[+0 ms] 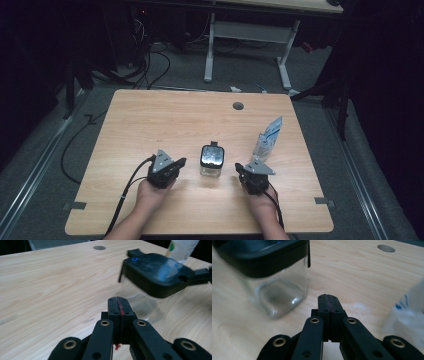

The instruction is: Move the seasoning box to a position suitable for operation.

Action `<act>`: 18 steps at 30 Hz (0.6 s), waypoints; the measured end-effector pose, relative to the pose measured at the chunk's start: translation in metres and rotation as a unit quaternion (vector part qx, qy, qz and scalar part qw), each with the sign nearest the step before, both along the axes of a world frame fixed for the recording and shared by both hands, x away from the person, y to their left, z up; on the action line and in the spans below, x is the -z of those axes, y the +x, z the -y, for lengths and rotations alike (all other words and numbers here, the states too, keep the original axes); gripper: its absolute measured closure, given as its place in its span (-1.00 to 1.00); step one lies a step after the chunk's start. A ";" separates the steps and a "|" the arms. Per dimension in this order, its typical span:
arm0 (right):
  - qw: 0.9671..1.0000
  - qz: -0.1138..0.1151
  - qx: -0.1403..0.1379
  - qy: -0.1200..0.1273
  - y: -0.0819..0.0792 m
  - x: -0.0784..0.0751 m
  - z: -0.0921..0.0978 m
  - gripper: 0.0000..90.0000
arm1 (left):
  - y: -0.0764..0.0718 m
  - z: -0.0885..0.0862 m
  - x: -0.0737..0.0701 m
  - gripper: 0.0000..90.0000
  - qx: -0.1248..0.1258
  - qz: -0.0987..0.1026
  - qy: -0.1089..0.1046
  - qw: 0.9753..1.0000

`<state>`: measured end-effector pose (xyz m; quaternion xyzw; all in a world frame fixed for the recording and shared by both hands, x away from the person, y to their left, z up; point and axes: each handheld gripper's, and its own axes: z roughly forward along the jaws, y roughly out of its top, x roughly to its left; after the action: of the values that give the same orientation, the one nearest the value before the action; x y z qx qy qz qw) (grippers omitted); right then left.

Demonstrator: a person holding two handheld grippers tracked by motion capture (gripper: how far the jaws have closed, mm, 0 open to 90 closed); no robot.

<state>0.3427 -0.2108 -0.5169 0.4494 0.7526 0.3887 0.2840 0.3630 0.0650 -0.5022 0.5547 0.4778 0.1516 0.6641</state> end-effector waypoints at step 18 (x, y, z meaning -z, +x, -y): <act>0.998 0.000 -0.058 0.007 0.036 0.000 -0.045 1.00 | 0.001 -0.033 0.007 1.00 -0.019 -0.015 0.006 1.000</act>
<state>0.3789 -0.1661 -0.5172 0.4068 0.7748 0.4095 0.2577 0.3644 0.0977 -0.5096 0.5514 0.4977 0.1588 0.6504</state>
